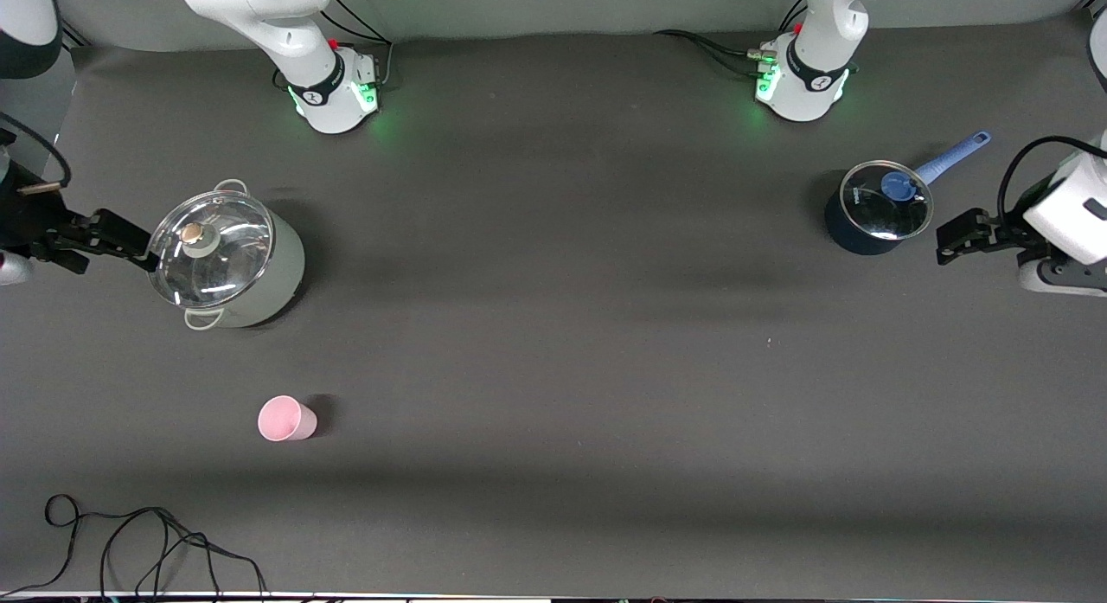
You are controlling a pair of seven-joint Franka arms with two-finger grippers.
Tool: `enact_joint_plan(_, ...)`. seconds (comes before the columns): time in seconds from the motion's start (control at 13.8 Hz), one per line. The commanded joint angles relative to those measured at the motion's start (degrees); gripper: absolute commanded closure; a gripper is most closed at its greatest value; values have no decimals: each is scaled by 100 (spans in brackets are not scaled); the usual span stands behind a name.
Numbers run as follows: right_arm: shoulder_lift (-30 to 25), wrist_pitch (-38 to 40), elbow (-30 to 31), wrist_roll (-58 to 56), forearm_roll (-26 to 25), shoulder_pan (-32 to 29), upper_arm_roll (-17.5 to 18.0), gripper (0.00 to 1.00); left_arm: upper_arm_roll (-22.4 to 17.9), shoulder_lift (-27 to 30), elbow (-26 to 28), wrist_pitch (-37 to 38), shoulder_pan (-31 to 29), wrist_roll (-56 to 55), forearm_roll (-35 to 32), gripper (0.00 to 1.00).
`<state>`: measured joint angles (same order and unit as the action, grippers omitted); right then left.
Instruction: Transfer pink cup from left to right arm
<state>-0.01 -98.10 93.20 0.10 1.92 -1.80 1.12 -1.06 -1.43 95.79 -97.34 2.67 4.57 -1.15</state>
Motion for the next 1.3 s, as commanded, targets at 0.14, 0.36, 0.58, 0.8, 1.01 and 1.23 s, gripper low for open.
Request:
enact_joint_plan(0.14,-43,-8,-47,-115,-69,-294,213,0,168,170,-17,-4,-100,53,-25,0)
enact_joint_plan(0.36,19,-25,-56,-176,-61,-268,38,0,168,-101,-559,573,-162,61,-25,0)
enact_joint_plan(0.58,10,-17,-56,-274,-69,-268,20,0,168,-147,-694,699,-144,18,-25,0)
enact_joint_plan(0.8,1,71,-65,-265,-69,-268,2,0,177,-208,-676,708,-100,17,-8,0)
enact_joint_plan(1.01,-16,623,-91,-648,-69,-259,2,0,168,-261,-737,769,-101,53,-17,0)
enact_joint_plan(1.23,-34,801,-100,-968,-61,-259,2,0,168,-261,-729,928,-100,52,-25,0)
